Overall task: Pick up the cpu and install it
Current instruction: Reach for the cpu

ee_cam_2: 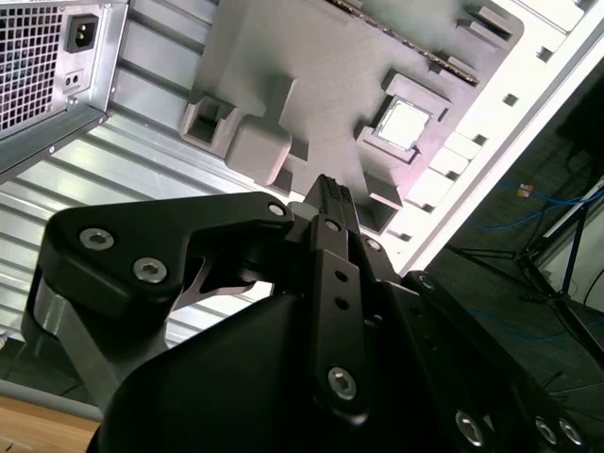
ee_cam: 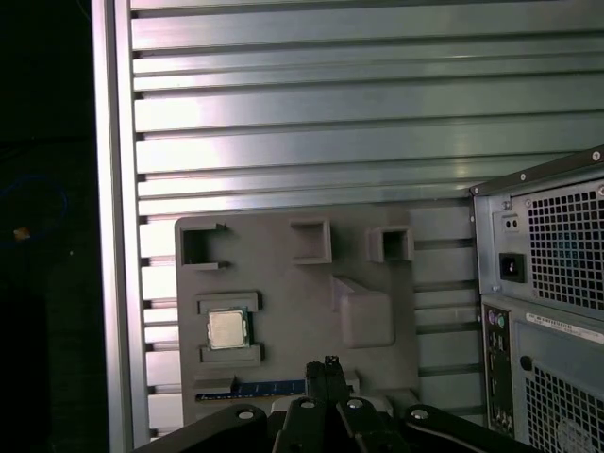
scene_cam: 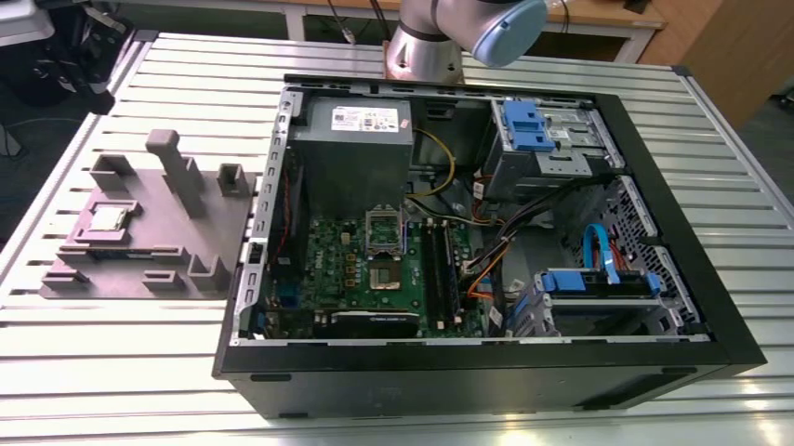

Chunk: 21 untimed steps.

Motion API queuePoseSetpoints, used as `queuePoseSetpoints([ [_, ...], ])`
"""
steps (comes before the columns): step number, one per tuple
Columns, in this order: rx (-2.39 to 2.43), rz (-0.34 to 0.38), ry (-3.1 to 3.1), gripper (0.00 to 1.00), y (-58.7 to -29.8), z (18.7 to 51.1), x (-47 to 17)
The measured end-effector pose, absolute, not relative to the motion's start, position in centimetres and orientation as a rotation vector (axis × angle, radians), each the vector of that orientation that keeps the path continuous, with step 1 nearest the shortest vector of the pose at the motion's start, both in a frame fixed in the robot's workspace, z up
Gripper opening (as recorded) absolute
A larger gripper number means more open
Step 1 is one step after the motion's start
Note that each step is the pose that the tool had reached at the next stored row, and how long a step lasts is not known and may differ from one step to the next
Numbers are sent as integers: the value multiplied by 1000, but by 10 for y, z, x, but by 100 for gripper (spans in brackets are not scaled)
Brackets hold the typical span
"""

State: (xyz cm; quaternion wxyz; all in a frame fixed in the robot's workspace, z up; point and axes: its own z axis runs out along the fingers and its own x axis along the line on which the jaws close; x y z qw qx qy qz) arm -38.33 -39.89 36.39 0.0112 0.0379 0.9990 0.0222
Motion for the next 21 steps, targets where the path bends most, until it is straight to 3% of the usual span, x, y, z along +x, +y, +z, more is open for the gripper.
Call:
queuePoseSetpoints([
  [21,118,69,3116,10,-399,364,-393],
])
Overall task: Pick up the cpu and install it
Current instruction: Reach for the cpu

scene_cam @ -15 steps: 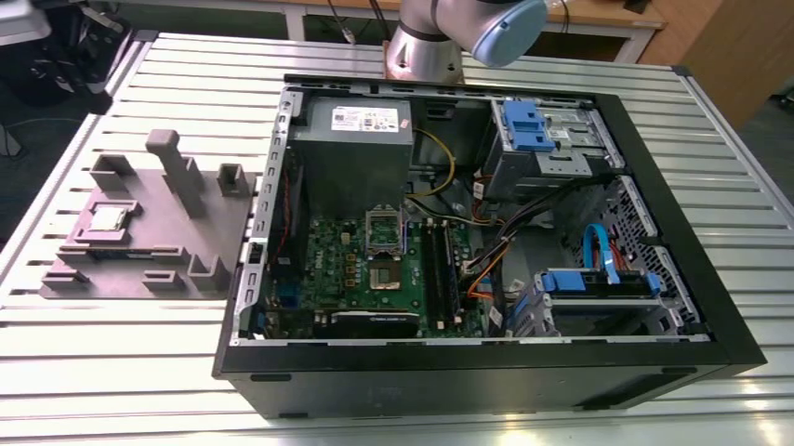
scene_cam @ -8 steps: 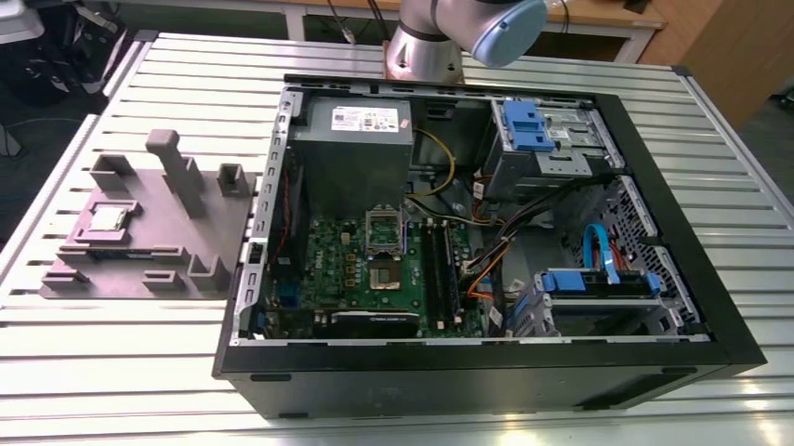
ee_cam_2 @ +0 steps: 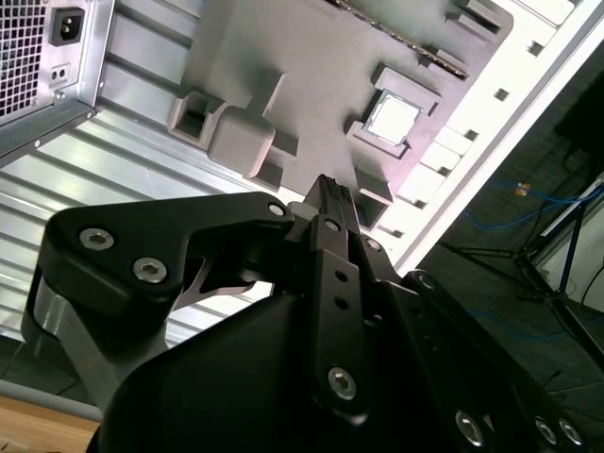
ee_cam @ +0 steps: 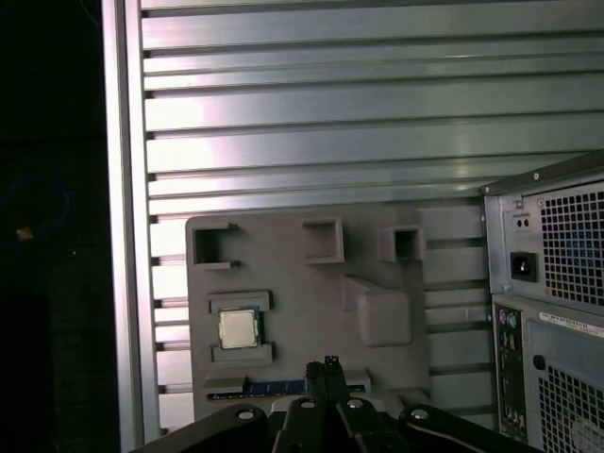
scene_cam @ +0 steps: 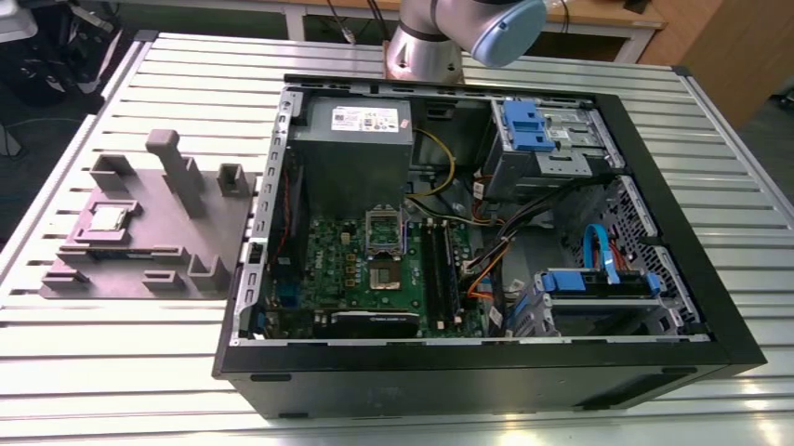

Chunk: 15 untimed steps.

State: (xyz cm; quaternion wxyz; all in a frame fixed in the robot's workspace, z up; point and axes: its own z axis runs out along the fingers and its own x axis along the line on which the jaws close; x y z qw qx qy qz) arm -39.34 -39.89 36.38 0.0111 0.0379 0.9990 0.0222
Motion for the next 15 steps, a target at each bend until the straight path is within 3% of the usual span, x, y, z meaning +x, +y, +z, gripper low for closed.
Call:
queuePoseSetpoints([
  [15,118,69,3116,10,-399,364,-397],
])
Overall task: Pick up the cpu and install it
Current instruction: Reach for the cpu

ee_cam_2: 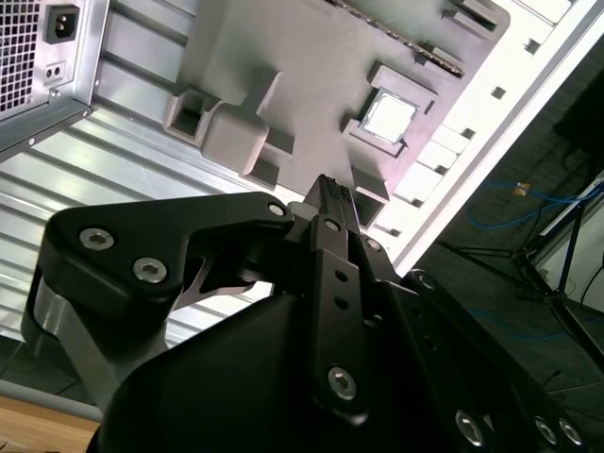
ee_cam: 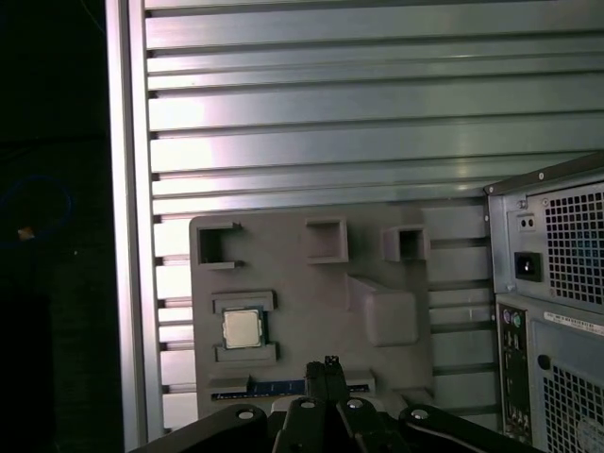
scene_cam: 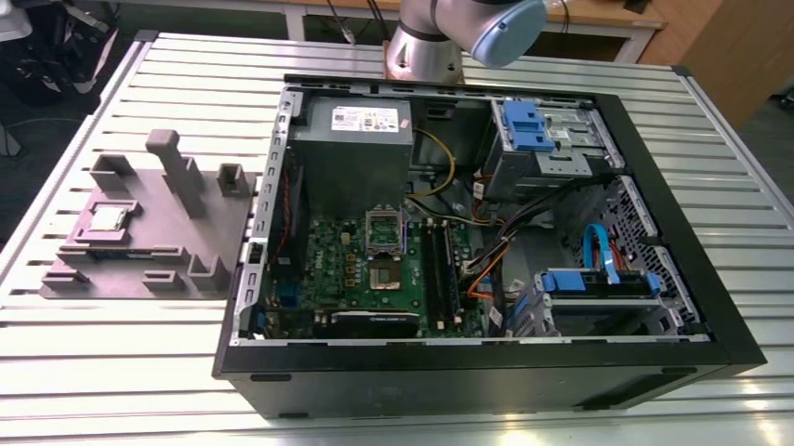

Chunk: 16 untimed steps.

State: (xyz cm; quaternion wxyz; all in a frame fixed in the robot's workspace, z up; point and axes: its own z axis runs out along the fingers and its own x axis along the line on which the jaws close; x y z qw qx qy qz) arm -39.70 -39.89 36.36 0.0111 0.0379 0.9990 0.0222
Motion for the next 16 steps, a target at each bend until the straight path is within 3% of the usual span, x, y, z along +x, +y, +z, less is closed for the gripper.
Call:
queuePoseSetpoints([
  [16,118,69,3116,10,-399,362,-401],
])
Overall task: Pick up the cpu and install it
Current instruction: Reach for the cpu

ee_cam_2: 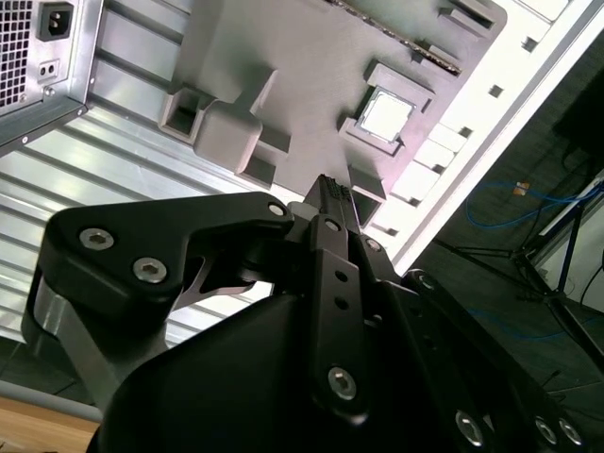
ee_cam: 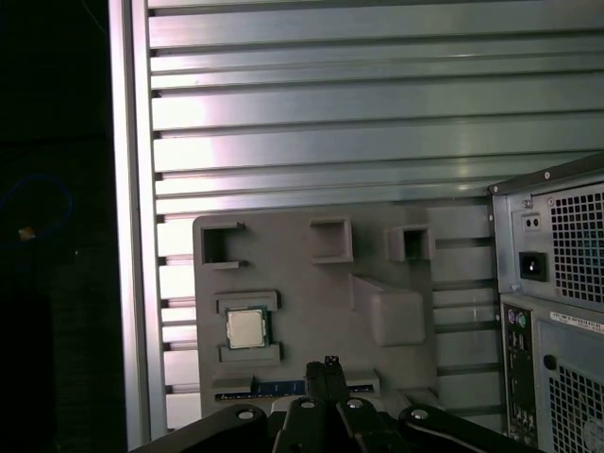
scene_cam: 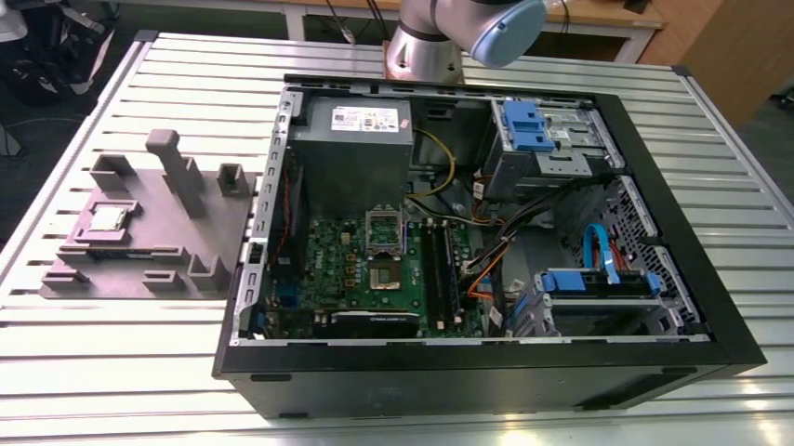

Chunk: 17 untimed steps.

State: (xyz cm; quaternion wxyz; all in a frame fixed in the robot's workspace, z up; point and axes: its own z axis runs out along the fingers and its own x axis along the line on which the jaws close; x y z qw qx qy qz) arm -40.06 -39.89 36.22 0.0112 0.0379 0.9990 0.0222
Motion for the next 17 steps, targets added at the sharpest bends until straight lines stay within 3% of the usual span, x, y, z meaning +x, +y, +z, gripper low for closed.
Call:
queuePoseSetpoints([
  [17,119,69,3116,10,-399,360,-407],
])
